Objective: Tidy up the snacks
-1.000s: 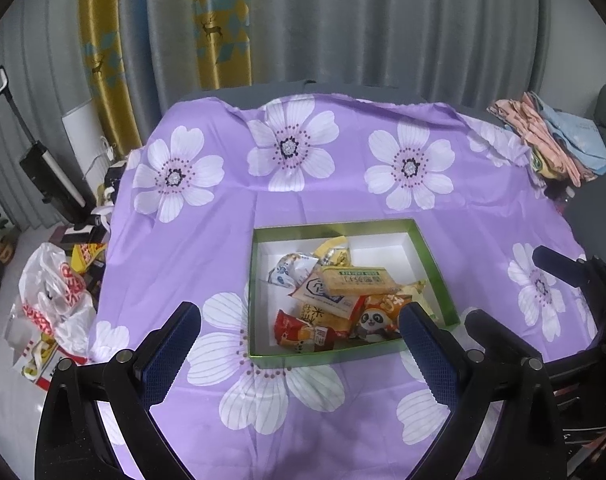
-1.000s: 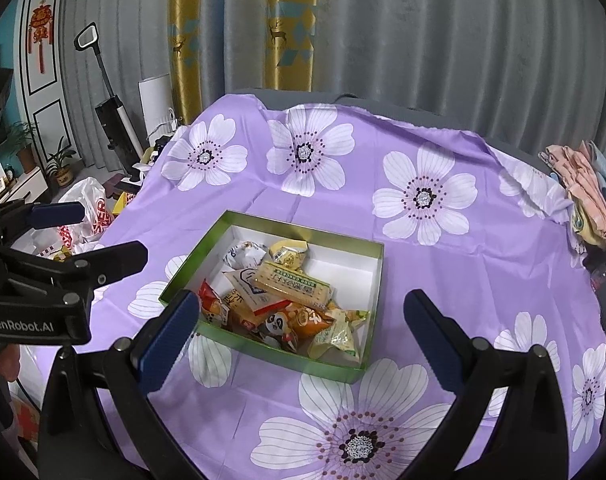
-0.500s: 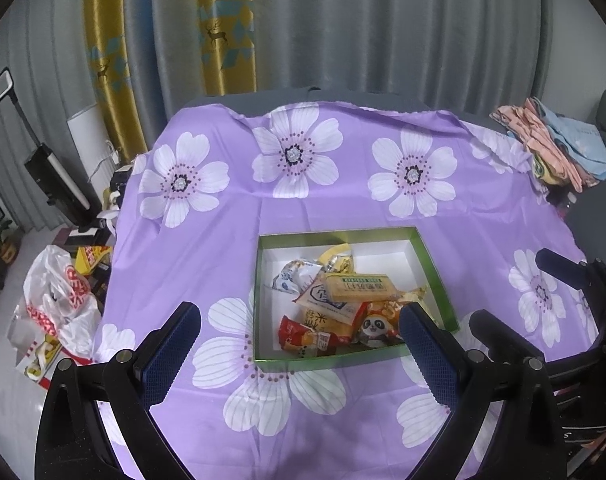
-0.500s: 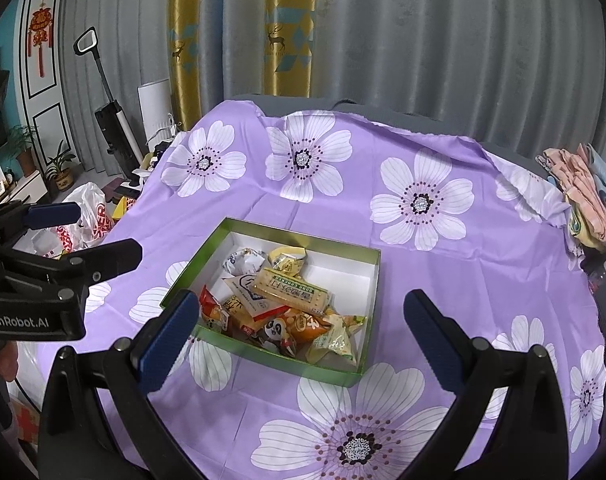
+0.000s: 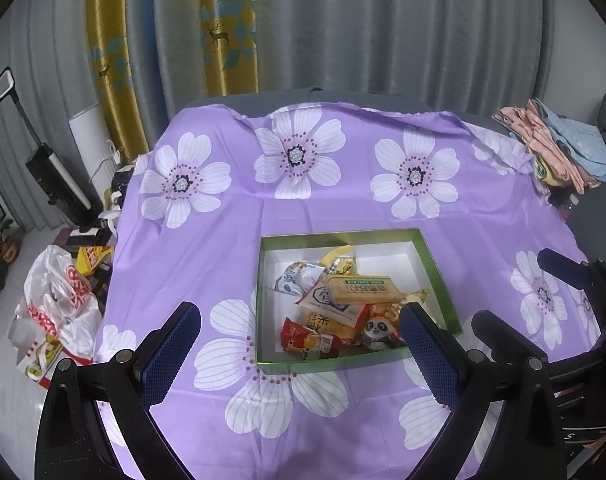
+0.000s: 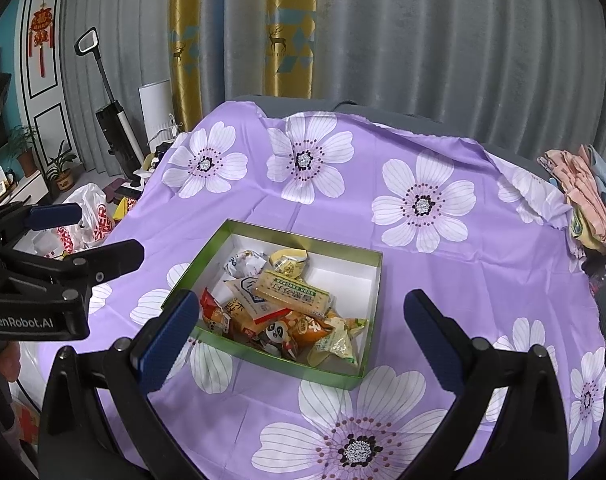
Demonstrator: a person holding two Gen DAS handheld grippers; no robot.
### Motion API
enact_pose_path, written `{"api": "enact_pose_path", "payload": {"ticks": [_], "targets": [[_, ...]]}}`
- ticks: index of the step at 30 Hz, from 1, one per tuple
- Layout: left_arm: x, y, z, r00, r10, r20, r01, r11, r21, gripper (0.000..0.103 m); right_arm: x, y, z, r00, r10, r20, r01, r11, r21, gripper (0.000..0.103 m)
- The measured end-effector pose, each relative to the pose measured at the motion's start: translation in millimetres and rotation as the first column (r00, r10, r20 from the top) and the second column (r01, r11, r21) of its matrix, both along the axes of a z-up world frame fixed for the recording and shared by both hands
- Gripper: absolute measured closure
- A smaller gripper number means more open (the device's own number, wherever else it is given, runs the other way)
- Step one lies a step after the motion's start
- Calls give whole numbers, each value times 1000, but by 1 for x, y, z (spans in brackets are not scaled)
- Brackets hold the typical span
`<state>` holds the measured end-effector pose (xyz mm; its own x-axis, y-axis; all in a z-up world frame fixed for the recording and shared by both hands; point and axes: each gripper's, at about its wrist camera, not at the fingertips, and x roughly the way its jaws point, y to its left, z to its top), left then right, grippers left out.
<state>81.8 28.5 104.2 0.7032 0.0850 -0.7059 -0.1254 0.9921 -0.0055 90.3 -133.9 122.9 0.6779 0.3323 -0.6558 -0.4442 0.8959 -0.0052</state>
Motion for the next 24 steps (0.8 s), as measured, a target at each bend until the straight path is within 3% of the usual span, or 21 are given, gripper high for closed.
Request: {"api": "enact_pose_path", "payload": {"ticks": [24], "targets": [[6, 8, -4, 1000, 5, 3, -5, 1000, 0, 4, 2, 7, -3, 1000, 3, -8, -3, 1000, -4, 0]]}}
